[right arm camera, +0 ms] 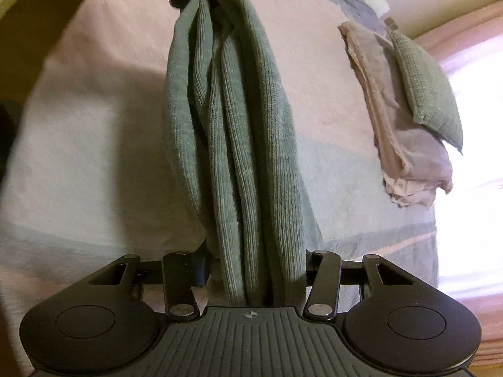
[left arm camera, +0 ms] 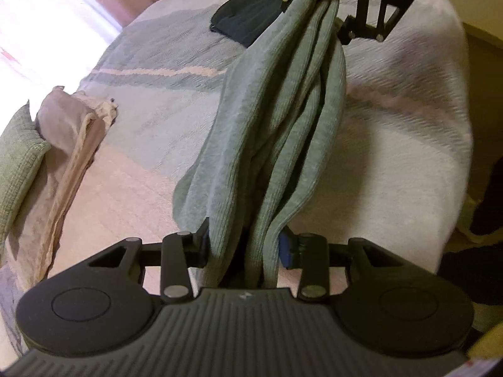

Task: Organize objects
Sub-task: 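Lift the folded sweatpants with both grippers and carry them over the dark green cloth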

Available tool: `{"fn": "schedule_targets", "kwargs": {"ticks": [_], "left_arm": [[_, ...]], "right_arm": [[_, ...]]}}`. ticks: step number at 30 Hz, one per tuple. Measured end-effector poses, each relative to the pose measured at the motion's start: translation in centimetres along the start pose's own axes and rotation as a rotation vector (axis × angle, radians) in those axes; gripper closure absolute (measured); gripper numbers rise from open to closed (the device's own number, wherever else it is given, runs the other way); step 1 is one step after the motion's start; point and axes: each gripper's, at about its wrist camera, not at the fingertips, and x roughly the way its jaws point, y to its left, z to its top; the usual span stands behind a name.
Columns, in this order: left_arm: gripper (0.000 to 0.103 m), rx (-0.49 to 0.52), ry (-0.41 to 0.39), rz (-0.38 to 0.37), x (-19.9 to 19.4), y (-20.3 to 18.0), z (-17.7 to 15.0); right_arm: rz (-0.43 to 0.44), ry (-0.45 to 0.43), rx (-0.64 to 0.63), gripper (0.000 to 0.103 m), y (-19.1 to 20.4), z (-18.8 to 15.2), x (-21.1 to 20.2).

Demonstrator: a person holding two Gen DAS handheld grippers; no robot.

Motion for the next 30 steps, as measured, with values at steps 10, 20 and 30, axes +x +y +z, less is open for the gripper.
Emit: {"fn": "schedule_targets", "kwargs": {"ticks": [10, 20, 30], "left_arm": [[0.070, 0.090, -0.030, -0.107, -4.1, 3.0, 1.5], [0.073, 0.170, -0.076, -0.166, -6.2, 4.7, 4.5], [0.074, 0.286, -0.127, -0.186, -6.0, 5.7, 10.0]], "right_arm": [[0.121, 0.090, 0.069, 0.059, -1.9, 2.9, -7.2], [0.126, 0.153, 0.150, 0.059, -3.7, 3.0, -12.2], [0.071, 0.207, 0.243, 0.059, -5.4, 0.5, -16.1]]}}
